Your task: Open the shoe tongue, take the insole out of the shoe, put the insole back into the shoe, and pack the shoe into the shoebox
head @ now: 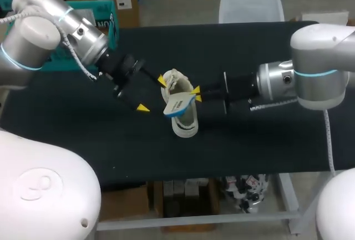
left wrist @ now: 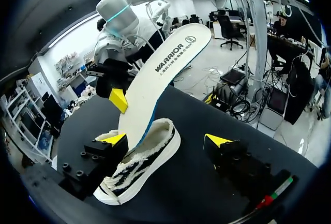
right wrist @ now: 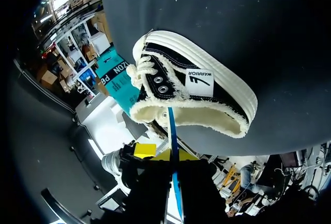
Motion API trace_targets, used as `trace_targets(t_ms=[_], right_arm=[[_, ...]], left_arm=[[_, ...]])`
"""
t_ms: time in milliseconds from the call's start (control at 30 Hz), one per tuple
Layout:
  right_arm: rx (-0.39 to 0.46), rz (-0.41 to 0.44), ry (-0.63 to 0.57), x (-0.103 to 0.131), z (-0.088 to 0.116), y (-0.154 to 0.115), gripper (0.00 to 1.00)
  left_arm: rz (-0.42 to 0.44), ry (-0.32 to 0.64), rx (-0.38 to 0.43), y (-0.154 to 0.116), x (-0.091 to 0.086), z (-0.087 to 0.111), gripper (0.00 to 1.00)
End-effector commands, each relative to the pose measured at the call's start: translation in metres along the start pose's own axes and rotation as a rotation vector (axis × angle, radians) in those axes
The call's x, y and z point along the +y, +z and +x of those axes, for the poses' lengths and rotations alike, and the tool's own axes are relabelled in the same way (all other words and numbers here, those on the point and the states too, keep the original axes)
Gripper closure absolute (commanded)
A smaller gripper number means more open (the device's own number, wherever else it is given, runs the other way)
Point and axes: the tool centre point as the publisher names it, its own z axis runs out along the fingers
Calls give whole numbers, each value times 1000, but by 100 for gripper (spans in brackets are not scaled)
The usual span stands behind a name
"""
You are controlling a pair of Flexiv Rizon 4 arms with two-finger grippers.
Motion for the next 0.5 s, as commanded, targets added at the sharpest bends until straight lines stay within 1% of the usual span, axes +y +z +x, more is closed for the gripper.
trace_targets(t_ms=[33, 100, 233, 400, 433, 500], right_arm=[[6, 11, -1, 1, 0, -1, 100], [8, 12, -1, 1, 1, -1, 100], [9, 16, 3, 2, 0, -1, 100], [11, 22, 2, 3, 0, 0, 100], [12, 23, 2, 3, 0, 0, 100], [13, 25, 2, 3, 0, 0, 100]], left_arm=[[1, 166, -17, 10, 4, -6, 0], [13, 170, -34, 12, 6, -10, 0], [29, 146, -57, 17, 8, -20, 0], [37, 146, -70, 22, 10, -26, 0], [45, 136, -73, 23, 11, -28, 0], [49, 136, -77, 24, 12, -30, 5]])
